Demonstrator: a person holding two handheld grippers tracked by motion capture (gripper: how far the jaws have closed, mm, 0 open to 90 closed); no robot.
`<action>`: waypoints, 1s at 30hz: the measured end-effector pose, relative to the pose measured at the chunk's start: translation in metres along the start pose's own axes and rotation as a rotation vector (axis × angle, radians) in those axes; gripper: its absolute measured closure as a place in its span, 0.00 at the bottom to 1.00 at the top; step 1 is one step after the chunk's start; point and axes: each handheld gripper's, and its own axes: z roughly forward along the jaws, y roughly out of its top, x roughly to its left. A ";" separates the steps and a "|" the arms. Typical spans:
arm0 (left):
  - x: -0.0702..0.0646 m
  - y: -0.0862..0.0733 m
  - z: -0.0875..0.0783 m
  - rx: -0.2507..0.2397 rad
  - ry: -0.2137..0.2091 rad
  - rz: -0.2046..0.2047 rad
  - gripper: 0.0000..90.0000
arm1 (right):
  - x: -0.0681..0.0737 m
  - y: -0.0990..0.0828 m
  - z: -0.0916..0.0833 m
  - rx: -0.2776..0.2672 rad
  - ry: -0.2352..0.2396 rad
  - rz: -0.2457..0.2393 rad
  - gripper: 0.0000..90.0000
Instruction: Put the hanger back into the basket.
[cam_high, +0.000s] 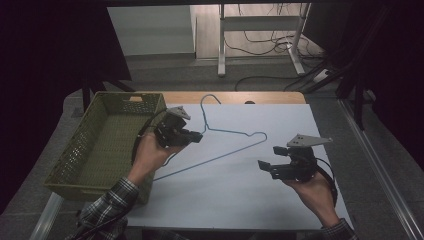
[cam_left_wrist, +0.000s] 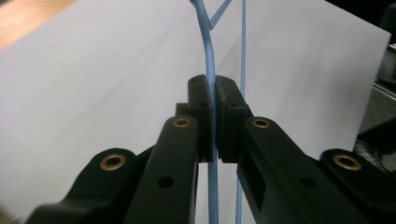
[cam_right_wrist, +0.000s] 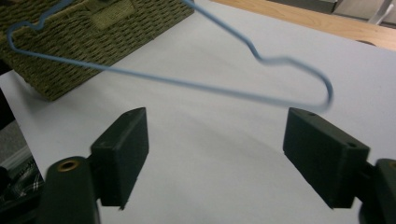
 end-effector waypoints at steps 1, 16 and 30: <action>0.002 -0.001 -0.005 -0.004 0.015 -0.005 0.97 | -0.001 -0.002 -0.001 -0.003 0.000 0.005 0.21; 0.043 -0.029 -0.068 -0.081 0.153 -0.101 0.97 | -0.003 -0.023 -0.002 0.036 -0.051 0.032 0.04; 0.080 -0.069 -0.120 -0.106 0.275 -0.167 0.97 | -0.003 -0.043 0.002 0.084 -0.048 0.041 0.00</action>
